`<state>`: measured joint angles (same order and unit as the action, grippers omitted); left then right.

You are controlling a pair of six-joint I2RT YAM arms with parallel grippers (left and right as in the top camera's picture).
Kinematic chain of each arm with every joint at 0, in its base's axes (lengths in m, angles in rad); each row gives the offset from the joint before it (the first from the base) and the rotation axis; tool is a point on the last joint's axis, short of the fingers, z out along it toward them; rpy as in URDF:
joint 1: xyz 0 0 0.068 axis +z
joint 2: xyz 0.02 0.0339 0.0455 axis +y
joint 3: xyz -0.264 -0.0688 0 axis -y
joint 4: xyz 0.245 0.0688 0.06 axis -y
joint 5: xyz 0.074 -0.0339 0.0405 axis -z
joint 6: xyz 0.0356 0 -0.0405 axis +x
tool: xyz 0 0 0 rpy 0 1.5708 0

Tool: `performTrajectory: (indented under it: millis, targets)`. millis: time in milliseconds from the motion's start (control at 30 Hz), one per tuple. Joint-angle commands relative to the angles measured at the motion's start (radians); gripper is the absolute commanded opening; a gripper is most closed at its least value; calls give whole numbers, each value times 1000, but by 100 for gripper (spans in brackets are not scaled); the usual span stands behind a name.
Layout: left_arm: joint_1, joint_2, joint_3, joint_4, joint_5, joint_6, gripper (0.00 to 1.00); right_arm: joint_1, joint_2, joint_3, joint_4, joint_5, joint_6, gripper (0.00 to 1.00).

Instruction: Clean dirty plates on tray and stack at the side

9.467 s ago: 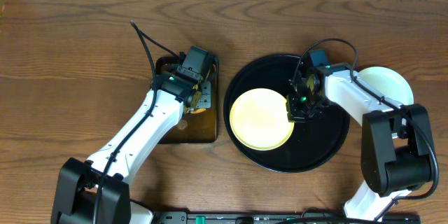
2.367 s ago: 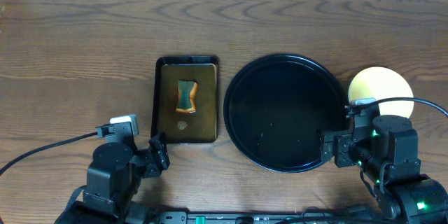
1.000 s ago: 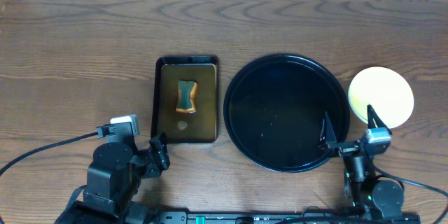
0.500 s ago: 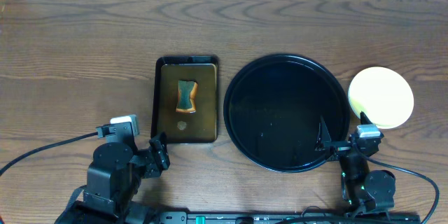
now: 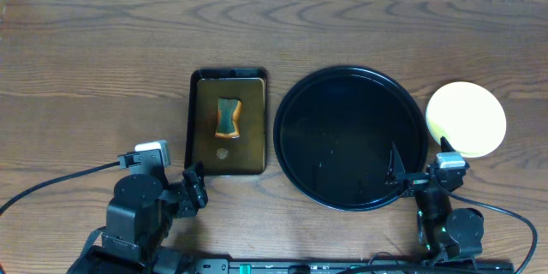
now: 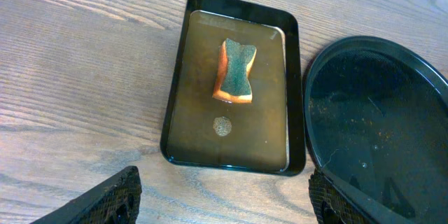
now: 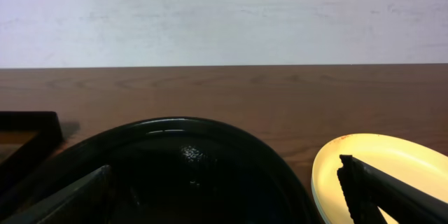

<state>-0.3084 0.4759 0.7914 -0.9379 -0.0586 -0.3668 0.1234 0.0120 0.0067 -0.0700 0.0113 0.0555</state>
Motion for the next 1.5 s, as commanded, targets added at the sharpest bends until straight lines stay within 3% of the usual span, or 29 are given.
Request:
performTrajectory:
  millis: [0,333,567,967,1200,1300,1467]
  targets:
    - [4,0,-4,0,-2,-5,78,-6,-5,-1,-5,-1,-8,99]
    - [13,-2,-6,-22,-6,15,78,-6,-5,-1,-5,-1,-8,99]
    - [146,-145,-180,146,31,130,78,-6,-5,-1,-5,-1,-8,99]
    - [296,-462,-583,709,55,184,78,-6,-5,-1,-5,-1,-8,99]
    - [302,-474,-736,1080,55,260,78,-6,-5,-1,-5,-1,-8,99]
    - [302,-474,-784,1105,55,262,78,-6,-5,-1,-5,-1,-8,99]
    - [302,-474,-788,990,59,261,78,-6,-5,-1,-5,-1,-8,99]
